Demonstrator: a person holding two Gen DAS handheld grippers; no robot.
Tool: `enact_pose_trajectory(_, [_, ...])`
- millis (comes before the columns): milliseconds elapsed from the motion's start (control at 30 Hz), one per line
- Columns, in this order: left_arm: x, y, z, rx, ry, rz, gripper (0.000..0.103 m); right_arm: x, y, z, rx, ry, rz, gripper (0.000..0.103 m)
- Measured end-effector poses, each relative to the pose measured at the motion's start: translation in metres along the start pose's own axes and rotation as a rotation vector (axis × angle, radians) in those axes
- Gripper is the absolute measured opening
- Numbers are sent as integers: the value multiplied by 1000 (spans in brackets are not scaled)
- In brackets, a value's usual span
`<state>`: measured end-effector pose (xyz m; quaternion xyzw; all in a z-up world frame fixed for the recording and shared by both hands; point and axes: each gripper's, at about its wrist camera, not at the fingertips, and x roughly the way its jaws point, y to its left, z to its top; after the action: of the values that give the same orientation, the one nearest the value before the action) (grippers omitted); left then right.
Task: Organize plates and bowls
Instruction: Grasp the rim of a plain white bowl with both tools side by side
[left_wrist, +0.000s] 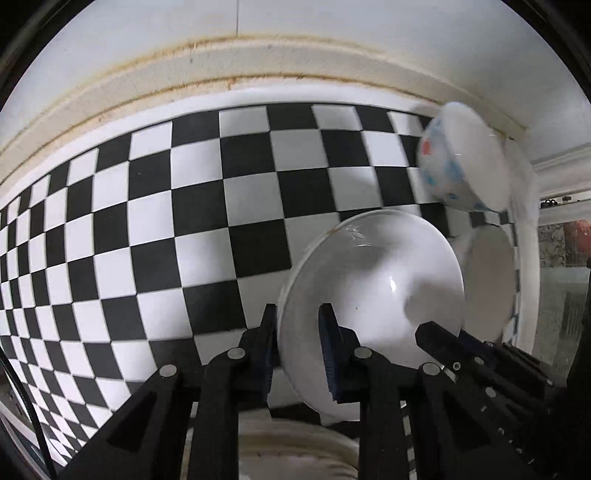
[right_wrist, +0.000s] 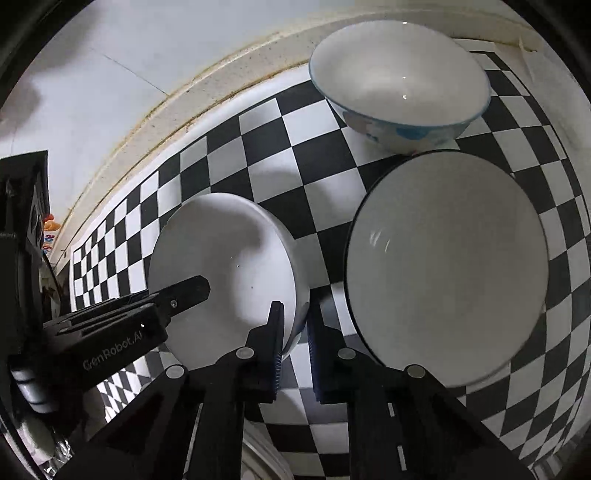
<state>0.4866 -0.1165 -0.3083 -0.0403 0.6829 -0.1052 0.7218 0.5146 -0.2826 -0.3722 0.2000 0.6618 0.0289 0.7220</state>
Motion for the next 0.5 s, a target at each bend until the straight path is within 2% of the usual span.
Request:
enact_pose_trajectory(267, [-53,-42,-45,51,-42,-40,19,-77,-14,-29,-34,-76,56,14])
enact_pose_trajectory(433, [-52,-76,-81,95,-2,-82,19,-116,-41,-66,-36,-92,35,14])
enact_pose_trajectory(500, [-41,-85,-83,103,26,-97,19,-126,-58,-80,-22,-84,28,14])
